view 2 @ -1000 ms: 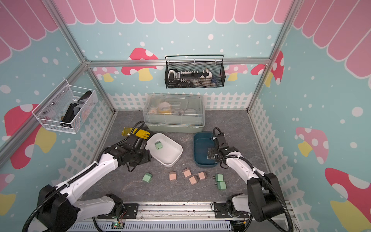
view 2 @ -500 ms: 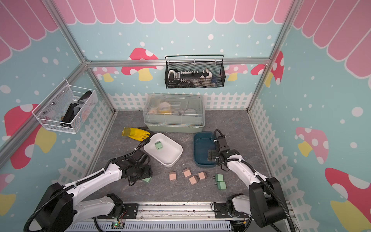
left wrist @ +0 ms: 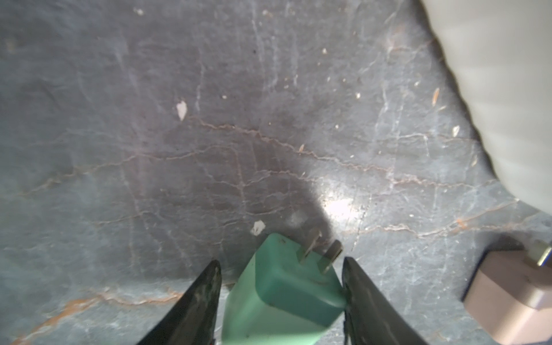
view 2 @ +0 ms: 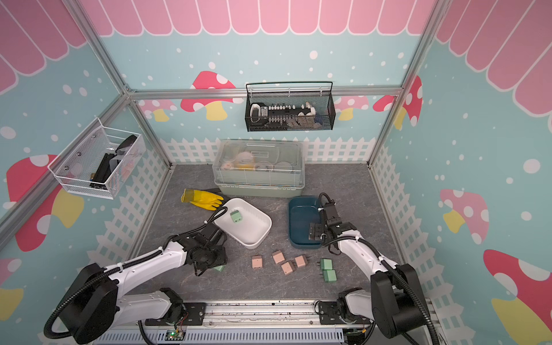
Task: Place the plugs by color into the storage box
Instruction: Pick up the plug from the center of the board.
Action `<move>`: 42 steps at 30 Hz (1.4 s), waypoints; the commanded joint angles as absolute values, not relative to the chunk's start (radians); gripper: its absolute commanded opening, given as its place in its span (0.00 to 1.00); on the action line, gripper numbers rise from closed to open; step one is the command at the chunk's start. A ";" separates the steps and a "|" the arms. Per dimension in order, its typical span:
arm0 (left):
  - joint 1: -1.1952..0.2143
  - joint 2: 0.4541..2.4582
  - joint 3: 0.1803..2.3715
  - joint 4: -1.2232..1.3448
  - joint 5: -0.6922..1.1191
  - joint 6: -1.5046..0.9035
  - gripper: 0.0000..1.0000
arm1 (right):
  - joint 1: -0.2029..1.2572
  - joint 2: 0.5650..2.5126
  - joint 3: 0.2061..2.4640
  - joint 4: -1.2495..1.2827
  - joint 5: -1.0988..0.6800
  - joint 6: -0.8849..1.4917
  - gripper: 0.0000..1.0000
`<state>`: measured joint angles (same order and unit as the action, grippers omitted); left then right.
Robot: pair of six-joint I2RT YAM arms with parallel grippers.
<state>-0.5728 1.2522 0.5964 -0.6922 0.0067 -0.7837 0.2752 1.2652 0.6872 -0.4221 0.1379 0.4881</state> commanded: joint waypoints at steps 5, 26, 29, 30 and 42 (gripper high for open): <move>-0.579 1.237 0.566 -0.699 -0.017 -0.833 0.42 | 0.281 1.276 0.681 -0.431 0.135 0.502 0.99; -0.661 1.229 0.546 -0.749 -0.044 -0.919 0.56 | 0.281 1.286 0.685 -0.423 0.141 0.493 0.99; -0.662 1.235 0.552 -0.747 -0.059 -0.919 0.48 | 0.281 1.286 0.683 -0.423 0.141 0.491 0.99; -0.662 1.236 0.557 -0.746 -0.062 -0.918 0.46 | 0.281 1.285 0.683 -0.423 0.141 0.490 0.99; -0.637 1.218 0.731 -0.873 -0.122 -0.835 0.37 | 0.281 1.297 0.689 -0.420 0.140 0.483 0.99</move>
<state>-0.6514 1.2282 0.6506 -0.8253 -0.0689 -0.8696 0.2752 1.2888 0.6876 -0.4187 0.1379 0.4870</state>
